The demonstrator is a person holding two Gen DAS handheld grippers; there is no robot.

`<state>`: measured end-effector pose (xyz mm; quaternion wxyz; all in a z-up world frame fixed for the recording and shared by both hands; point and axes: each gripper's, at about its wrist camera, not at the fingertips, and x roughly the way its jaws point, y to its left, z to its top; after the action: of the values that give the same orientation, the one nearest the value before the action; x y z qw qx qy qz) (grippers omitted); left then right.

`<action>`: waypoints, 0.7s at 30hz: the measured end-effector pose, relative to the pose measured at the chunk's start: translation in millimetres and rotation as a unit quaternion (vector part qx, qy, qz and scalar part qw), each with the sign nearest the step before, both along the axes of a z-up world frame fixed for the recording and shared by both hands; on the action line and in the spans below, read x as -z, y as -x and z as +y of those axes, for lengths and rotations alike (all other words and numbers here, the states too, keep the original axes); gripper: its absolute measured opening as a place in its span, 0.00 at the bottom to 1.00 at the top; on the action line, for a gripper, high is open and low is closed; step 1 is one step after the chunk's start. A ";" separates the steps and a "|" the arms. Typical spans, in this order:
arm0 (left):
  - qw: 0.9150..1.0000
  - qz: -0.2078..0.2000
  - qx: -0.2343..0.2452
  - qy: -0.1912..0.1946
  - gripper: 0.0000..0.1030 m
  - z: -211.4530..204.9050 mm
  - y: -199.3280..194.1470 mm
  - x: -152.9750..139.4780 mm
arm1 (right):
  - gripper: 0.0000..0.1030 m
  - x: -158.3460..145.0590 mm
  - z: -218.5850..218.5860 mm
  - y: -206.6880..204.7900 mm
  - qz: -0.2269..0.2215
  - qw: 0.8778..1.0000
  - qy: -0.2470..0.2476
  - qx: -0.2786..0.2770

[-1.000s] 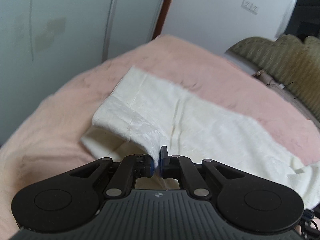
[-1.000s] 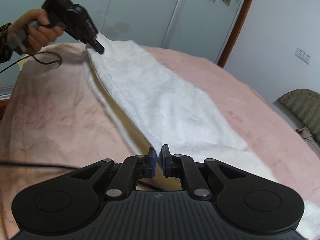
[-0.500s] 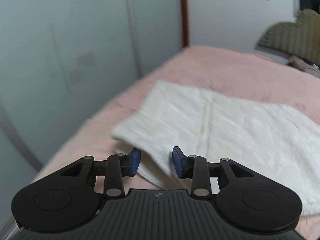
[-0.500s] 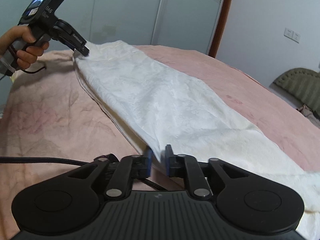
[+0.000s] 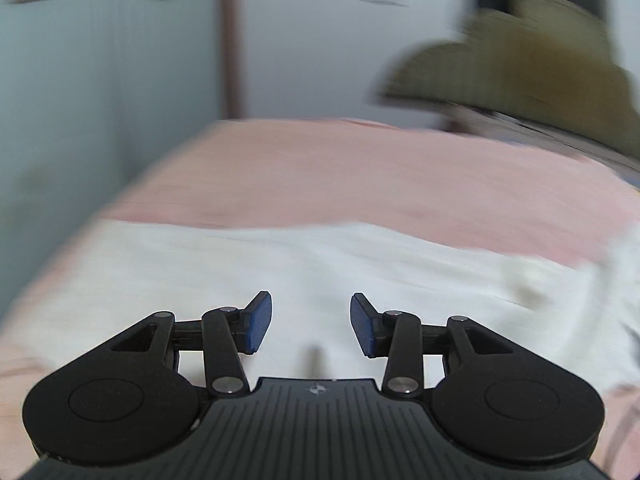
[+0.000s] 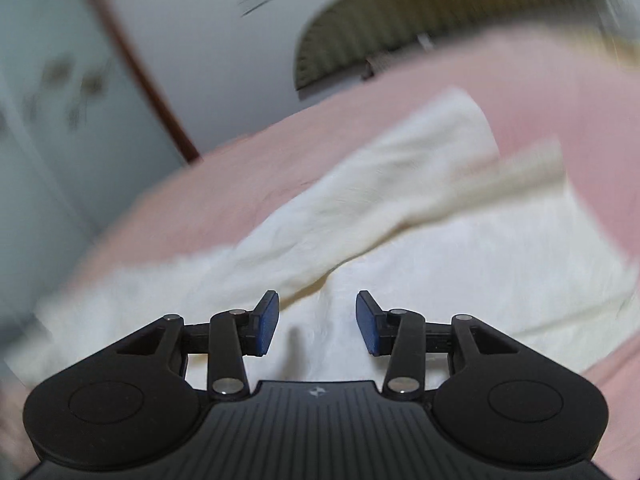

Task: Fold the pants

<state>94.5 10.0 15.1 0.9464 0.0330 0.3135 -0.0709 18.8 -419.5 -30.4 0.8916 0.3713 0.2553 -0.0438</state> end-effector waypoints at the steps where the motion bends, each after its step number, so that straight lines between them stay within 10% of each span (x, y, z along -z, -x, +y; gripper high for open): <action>1: 0.999 0.005 0.031 -0.001 0.48 -16.6 0.7 3.3 | 0.49 5.4 -5.4 -1.6 -0.010 0.999 -0.033 0.000; 10: 0.966 -0.056 0.239 -0.076 0.55 -127.4 30.5 31.7 | 0.55 28.2 -36.3 -36.9 -0.048 0.987 -0.147 0.044; 21: 0.926 -0.105 0.308 -0.191 0.62 -205.1 57.1 93.0 | 0.62 31.7 -54.0 -47.4 -0.098 0.972 -0.200 0.078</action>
<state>37.5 -195.1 -77.9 0.8814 0.3152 0.1940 -0.2937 66.2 -473.5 -62.1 0.8139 0.5632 0.1403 -0.0251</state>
